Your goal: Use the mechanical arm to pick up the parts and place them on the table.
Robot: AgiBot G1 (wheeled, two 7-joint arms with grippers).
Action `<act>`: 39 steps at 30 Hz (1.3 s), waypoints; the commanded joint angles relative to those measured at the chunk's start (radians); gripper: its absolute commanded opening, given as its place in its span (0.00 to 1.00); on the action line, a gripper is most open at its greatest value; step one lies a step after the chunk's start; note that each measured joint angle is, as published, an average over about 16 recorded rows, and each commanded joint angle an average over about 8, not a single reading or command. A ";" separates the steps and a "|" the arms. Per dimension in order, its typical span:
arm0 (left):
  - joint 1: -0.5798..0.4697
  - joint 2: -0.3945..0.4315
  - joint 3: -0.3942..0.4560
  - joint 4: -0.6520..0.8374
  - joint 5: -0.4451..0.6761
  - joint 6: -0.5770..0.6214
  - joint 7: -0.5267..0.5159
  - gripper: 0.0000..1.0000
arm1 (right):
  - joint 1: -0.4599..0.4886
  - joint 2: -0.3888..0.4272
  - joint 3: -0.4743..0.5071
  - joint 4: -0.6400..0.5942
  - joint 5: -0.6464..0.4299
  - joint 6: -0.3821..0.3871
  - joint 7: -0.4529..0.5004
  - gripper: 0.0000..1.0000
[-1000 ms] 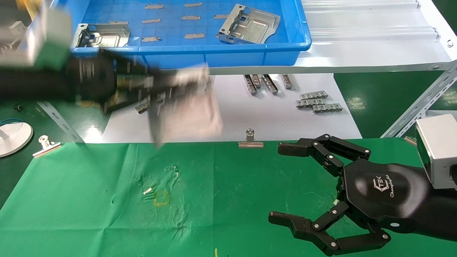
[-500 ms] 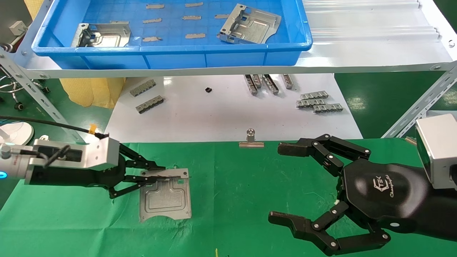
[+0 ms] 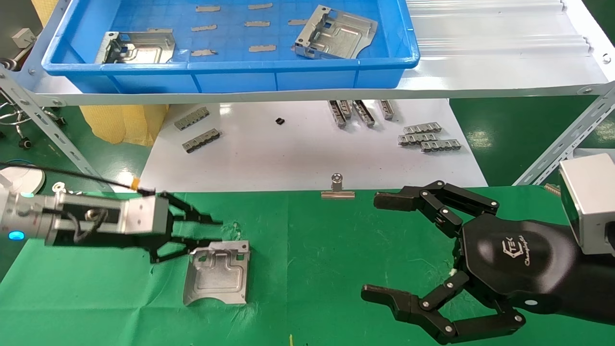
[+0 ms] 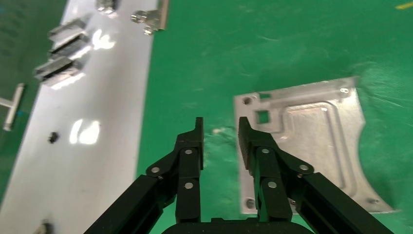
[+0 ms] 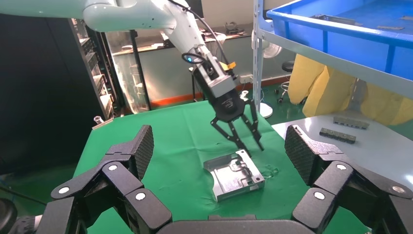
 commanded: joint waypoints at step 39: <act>0.180 -0.103 -0.169 -0.159 -0.236 0.038 -0.336 1.00 | 0.000 0.000 0.000 0.000 0.000 0.000 0.000 1.00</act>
